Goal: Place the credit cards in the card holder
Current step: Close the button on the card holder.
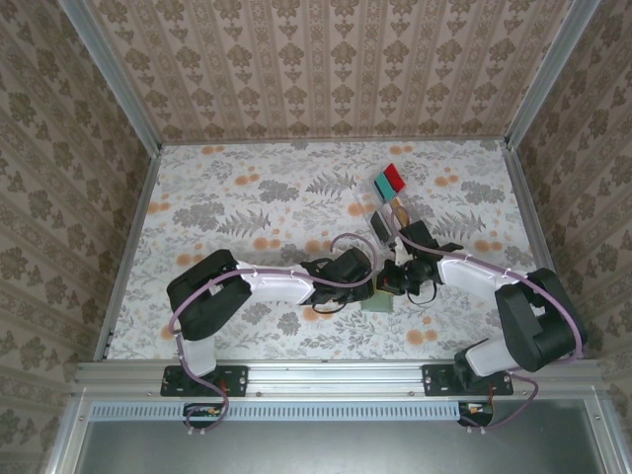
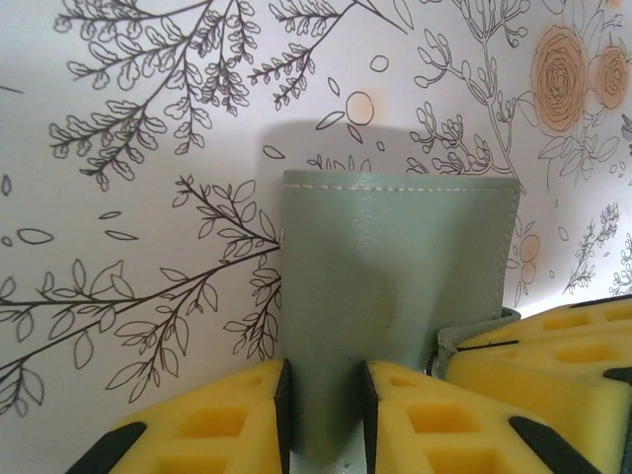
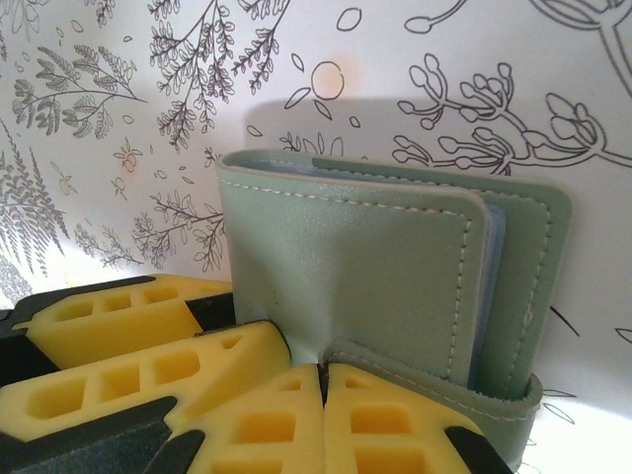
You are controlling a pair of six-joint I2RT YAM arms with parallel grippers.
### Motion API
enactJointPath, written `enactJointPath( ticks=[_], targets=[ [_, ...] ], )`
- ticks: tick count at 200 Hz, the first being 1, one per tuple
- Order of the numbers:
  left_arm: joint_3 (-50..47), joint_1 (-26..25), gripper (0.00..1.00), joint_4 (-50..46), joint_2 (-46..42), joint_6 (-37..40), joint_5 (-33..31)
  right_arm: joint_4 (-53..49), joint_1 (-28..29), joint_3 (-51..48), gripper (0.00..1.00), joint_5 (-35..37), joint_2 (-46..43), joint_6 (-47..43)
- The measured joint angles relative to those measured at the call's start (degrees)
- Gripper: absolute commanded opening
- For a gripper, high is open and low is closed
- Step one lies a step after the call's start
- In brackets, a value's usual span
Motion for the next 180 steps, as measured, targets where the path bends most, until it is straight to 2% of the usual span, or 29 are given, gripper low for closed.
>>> enactJointPath(
  ticks=[180],
  targets=[
    [-2.2, -0.3, 0.25, 2.3, -1.1, -0.4, -1.3, 3.6, 1.2, -2.6, 0.00, 1.3, -1.4, 0.7]
  ],
)
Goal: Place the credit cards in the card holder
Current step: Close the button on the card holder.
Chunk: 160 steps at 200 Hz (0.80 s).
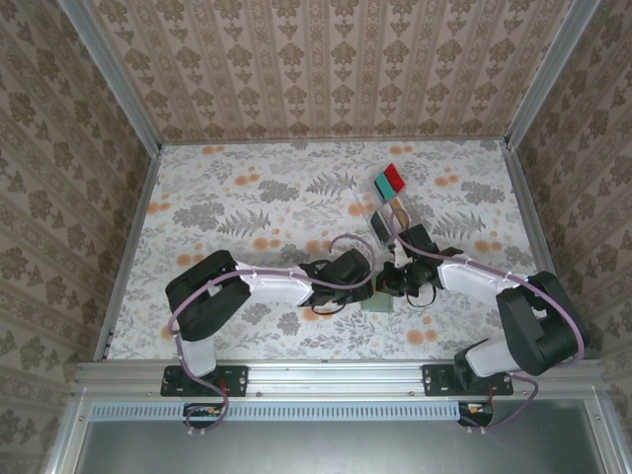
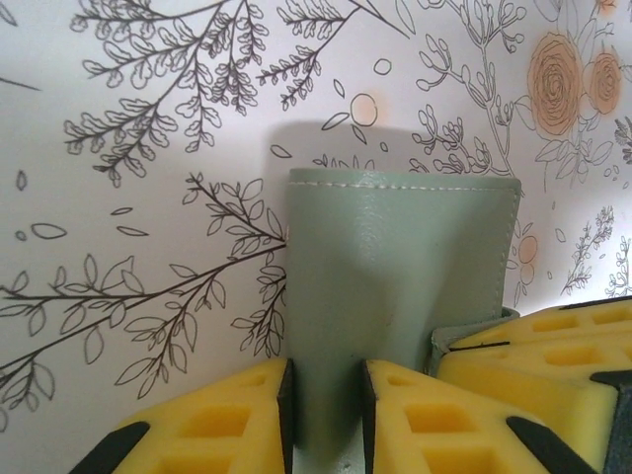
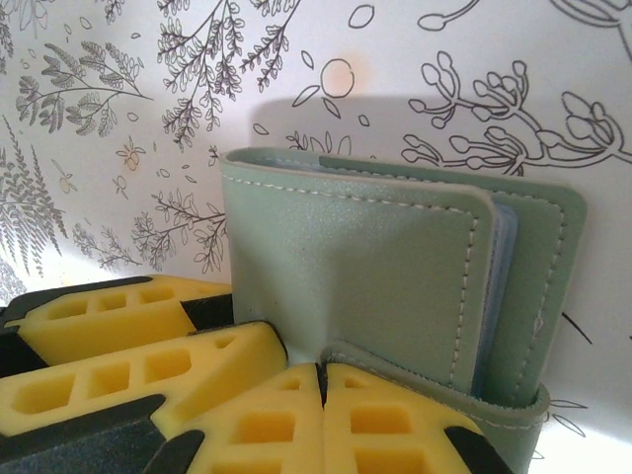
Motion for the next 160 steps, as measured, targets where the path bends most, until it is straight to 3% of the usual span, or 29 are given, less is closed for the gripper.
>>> enactJointPath(
  ticks=[32, 61, 100, 131, 149, 160],
  targets=[
    [-3.2, 0.0, 0.30, -0.1, -3.2, -0.1, -1.5, 1.2, 0.8, -0.6, 0.10, 0.2, -0.5, 0.5],
    [-6.4, 0.0, 0.40, -0.2, -6.1, -0.4, -3.0, -1.7, 1.3, 0.4, 0.34, 1.3, -2.0, -1.8],
    [-6.8, -0.1, 0.46, -1.0, -8.7, 0.2, -5.0, -6.1, 1.5, 0.9, 0.57, 4.1, -14.4, -2.4],
    [-6.8, -0.1, 0.48, -1.5, -11.5, 1.0, -7.5, -10.6, 1.1, 3.7, 0.67, 16.3, -24.7, -3.5],
    [-6.8, -0.1, 0.52, -3.2, -14.0, 2.0, -9.4, -12.9, 0.2, 4.7, 0.86, 28.3, -29.3, -4.6],
    [-7.1, 0.0, 0.55, -4.8, -16.0, 3.0, -11.1, -13.6, -0.4, 4.7, 0.90, 36.0, -31.5, -5.4]
  ],
)
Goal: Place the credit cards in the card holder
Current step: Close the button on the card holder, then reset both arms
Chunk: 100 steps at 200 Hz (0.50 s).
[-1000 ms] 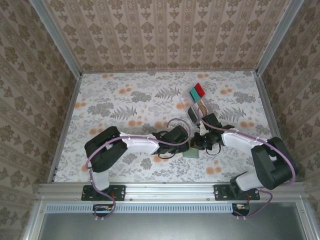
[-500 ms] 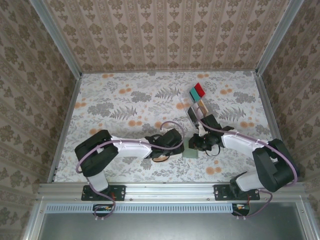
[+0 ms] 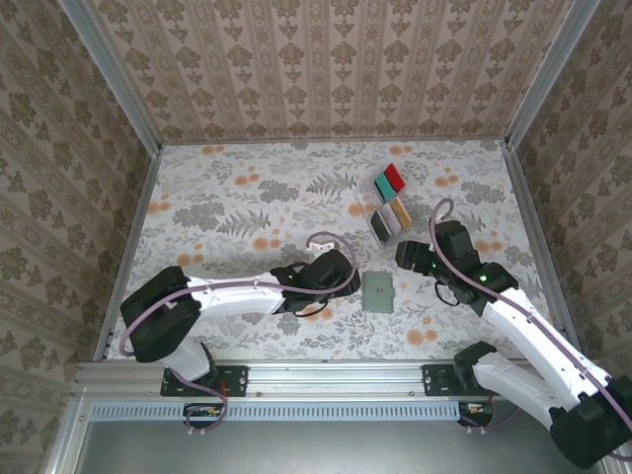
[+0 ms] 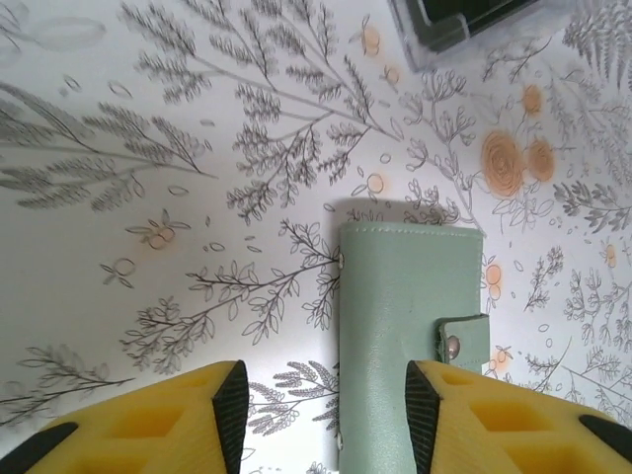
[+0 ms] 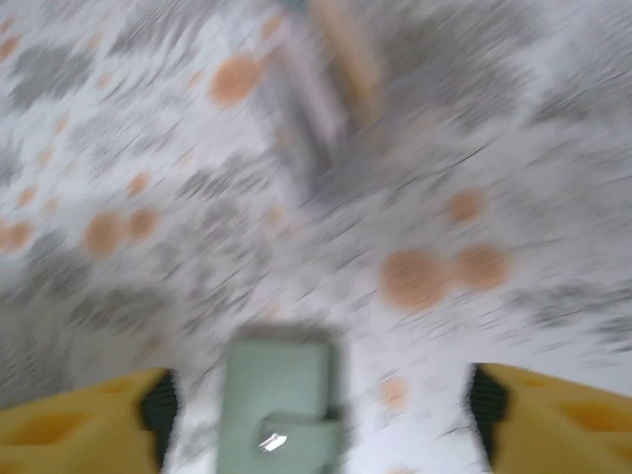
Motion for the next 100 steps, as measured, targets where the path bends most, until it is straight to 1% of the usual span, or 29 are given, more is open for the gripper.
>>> enactJointPath(
  ticks=[14, 25, 33, 51, 53, 54, 58, 77, 100],
  targets=[
    [-0.5, 0.3, 0.60, -2.4, -2.9, 1.1, -2.4, 1.6, -1.3, -0.9, 0.92, 7.8, -1.9, -2.8],
    [-1.1, 0.8, 0.67, -4.6, -5.7, 2.3, -4.5, 4.5, -3.0, -2.3, 0.91, 11.8, -2.3, -5.2],
    [-1.3, 1.5, 0.73, -6.4, -7.8, 3.5, -6.3, 7.1, -4.8, -3.6, 0.89, 13.5, -1.9, -7.1],
    [-1.8, 4.0, 0.83, -10.2, -12.2, 6.2, -10.0, 13.8, -9.9, -6.0, 0.91, 15.3, 2.4, -10.2],
    [-1.8, 4.5, 0.92, -10.6, -12.7, 7.1, -10.5, 14.6, -10.3, -6.2, 0.91, 15.5, 3.3, -10.4],
    [-1.8, 4.8, 0.95, -11.0, -13.0, 7.1, -10.8, 14.8, -10.4, -6.3, 0.91, 15.6, 3.5, -10.5],
    [-1.8, 5.7, 0.99, -12.0, -13.9, 8.2, -11.8, 16.7, -11.3, -6.6, 0.91, 16.4, 5.2, -11.3],
    [-1.8, 10.7, 1.00, -15.9, -17.5, 12.4, -16.7, 27.1, -13.3, -8.5, 0.91, 18.0, 13.2, -15.3],
    [-3.2, 19.0, 1.00, -18.8, -21.9, 18.1, -22.0, 38.4, -15.6, -9.7, 0.92, 17.8, 23.1, -19.8]
  ],
)
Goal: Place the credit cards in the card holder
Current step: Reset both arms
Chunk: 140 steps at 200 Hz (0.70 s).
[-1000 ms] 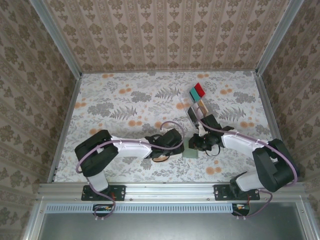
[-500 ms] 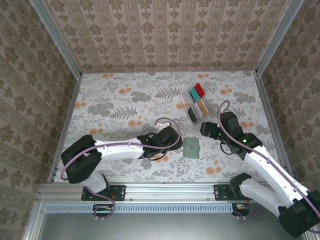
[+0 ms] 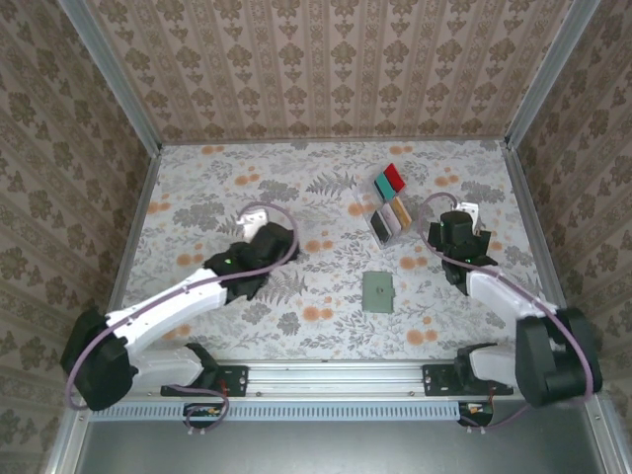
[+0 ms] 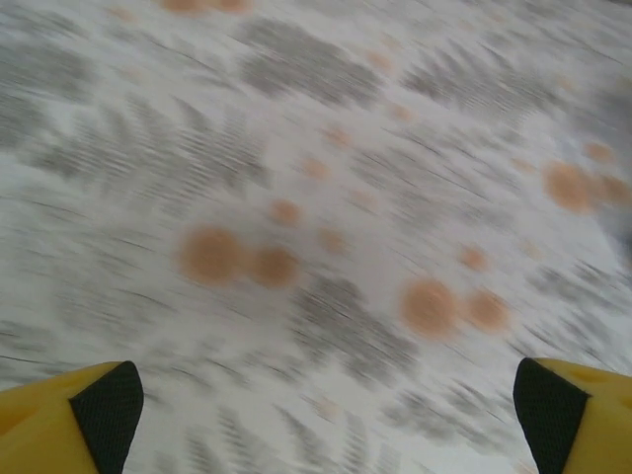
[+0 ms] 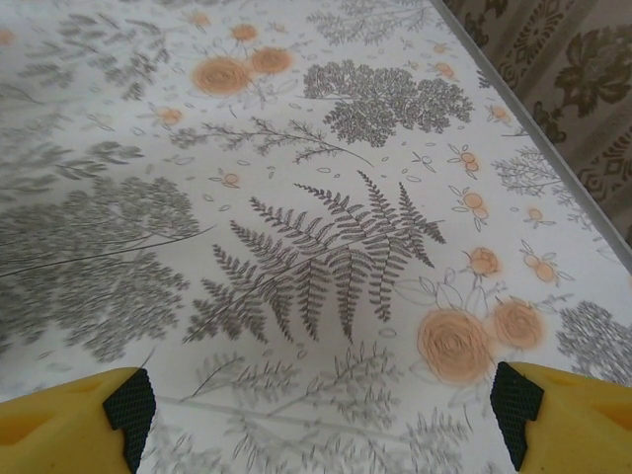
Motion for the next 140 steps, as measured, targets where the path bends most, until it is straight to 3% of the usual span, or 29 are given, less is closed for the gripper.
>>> enactJointPath(
  ticks=[34, 71, 96, 140],
  targets=[
    [-7.6, 10.8, 1.00, 4.0, -9.6, 10.4, -6.9, 15.2, -2.7, -2.6, 0.93, -4.3, 7.0, -3.6],
    [-17.1, 21.6, 1.00, 15.9, -14.9, 21.6, -7.1, 33.0, -3.7, -7.7, 0.95, -11.4, 13.9, -5.7],
    [-19.0, 26.1, 1.00, 23.0, -9.6, 28.4, -4.6, 36.1, -3.7, -9.2, 1.00, -12.9, 14.8, -6.3],
    [-18.1, 27.6, 1.00, 39.3, 3.8, 41.0, 0.7, 40.5, -3.7, -9.2, 1.00, -12.7, 14.8, -6.5]
  ],
)
